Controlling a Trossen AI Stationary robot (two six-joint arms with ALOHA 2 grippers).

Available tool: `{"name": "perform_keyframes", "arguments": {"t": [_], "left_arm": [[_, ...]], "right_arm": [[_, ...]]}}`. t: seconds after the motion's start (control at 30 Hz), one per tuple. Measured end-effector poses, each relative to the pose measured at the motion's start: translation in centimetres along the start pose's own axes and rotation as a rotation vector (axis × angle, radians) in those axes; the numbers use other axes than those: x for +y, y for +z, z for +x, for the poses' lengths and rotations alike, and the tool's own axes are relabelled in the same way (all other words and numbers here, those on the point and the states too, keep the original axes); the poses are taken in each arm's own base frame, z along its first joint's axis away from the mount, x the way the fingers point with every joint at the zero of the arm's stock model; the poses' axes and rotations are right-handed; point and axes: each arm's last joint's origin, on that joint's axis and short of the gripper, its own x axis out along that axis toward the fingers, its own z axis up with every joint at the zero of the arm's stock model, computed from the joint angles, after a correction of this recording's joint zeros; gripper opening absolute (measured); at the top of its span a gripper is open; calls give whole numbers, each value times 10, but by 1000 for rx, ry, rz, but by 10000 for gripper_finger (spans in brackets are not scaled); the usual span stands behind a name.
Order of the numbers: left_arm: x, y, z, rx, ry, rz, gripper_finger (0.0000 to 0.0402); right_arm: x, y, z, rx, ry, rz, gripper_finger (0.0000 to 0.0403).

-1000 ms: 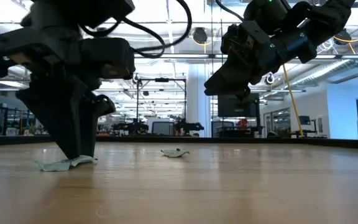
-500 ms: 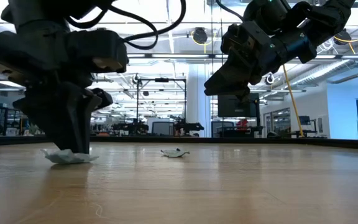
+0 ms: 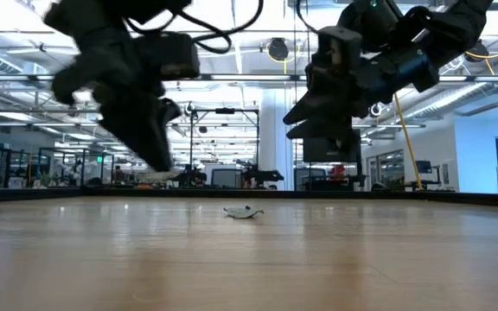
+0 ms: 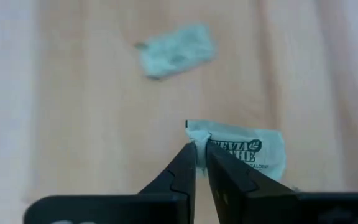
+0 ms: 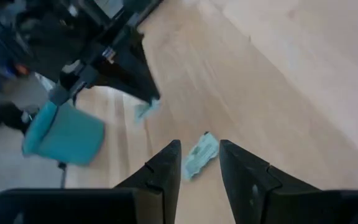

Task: Pick and place Stevia / Truvia into bins
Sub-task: Put the bottom light green stevia packet into the transparent bin

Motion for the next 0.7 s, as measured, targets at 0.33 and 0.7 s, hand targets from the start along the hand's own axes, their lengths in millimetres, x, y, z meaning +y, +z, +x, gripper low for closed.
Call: {"name": "perform_keyframes", "arguments": {"t": [0.33, 0.7], "left_arm": [[44, 18, -16, -83, 68, -88, 50], [61, 34, -28, -107, 127, -121, 51]], "right_arm": [[-16, -6, 60, -157, 69, 249, 151], [2, 15, 100, -183, 115, 170, 160]]}}
